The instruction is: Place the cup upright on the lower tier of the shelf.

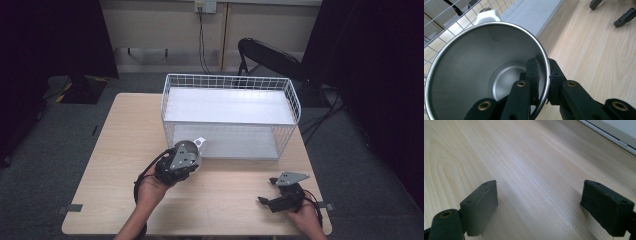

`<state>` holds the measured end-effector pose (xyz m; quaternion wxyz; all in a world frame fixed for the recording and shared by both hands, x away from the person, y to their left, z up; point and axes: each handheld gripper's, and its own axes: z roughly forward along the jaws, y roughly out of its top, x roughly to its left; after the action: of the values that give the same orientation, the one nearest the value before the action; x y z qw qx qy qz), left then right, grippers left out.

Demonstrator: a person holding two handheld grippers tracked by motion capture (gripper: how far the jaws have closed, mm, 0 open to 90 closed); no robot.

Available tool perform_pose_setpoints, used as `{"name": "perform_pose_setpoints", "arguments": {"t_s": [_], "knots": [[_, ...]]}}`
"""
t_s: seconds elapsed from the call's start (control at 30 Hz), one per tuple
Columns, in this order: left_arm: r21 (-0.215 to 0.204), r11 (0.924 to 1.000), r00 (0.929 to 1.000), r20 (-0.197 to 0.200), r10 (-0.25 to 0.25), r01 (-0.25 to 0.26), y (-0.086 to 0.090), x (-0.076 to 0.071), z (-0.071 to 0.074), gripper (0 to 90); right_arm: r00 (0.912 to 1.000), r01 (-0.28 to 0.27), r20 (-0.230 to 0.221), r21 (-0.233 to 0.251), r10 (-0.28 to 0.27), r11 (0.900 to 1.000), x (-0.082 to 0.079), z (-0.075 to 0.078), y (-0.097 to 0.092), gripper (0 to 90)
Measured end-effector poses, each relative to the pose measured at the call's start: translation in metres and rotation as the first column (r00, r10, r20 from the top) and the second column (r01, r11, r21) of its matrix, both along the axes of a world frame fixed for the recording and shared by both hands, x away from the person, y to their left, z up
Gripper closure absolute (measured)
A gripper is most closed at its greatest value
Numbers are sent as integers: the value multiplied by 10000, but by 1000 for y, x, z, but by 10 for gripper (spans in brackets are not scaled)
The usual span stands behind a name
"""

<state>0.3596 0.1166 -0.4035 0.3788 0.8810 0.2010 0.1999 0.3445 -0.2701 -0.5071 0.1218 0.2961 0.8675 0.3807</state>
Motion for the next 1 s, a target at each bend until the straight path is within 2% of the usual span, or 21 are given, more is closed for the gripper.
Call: {"name": "perform_pose_setpoints", "arguments": {"t_s": [1.0], "knots": [[-177, 9998, 10000, 27, 61, -60, -20, 19, 10, 829, 10000, -38, 8, -3, 38, 10000, -1, 0, -1, 130]]}}
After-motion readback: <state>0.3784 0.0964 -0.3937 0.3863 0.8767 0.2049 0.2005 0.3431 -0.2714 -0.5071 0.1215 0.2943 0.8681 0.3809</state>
